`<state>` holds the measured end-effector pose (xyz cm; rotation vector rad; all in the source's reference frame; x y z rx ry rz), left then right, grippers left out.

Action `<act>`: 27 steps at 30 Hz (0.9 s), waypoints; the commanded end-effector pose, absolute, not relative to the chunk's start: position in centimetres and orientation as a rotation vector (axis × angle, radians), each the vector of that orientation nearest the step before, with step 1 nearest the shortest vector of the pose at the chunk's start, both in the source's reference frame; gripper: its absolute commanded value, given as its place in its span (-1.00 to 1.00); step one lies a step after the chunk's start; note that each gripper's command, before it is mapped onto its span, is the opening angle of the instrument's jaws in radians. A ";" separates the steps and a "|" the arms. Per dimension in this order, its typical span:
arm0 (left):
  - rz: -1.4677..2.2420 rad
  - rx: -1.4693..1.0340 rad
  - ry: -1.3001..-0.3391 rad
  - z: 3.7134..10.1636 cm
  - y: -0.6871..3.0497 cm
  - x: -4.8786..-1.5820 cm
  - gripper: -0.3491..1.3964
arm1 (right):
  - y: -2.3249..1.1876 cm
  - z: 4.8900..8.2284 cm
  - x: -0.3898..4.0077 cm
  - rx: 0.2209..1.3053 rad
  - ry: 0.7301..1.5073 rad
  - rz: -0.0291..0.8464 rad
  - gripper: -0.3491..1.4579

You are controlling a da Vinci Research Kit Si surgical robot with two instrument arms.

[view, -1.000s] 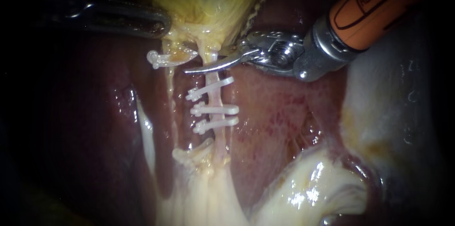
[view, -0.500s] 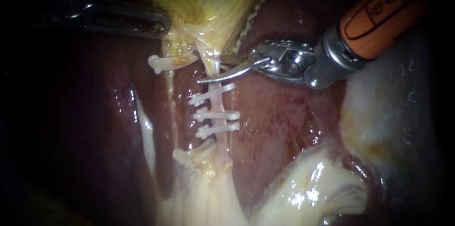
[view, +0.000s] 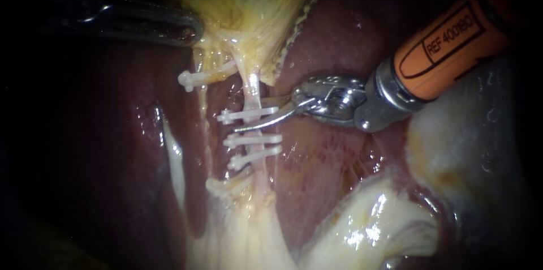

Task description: Go to the cutting position right tube

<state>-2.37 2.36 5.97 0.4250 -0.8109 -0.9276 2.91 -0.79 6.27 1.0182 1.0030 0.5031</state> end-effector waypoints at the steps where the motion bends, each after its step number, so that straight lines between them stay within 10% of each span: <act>1: -0.927 0.427 -0.811 5.97 2.36 -2.37 -1.00 | -0.82 6.27 2.91 1.024 1.000 0.500 0.88; 27: -0.927 0.427 -0.811 5.96 2.36 -2.38 -1.00 | -0.93 6.25 3.40 1.106 1.126 0.600 0.97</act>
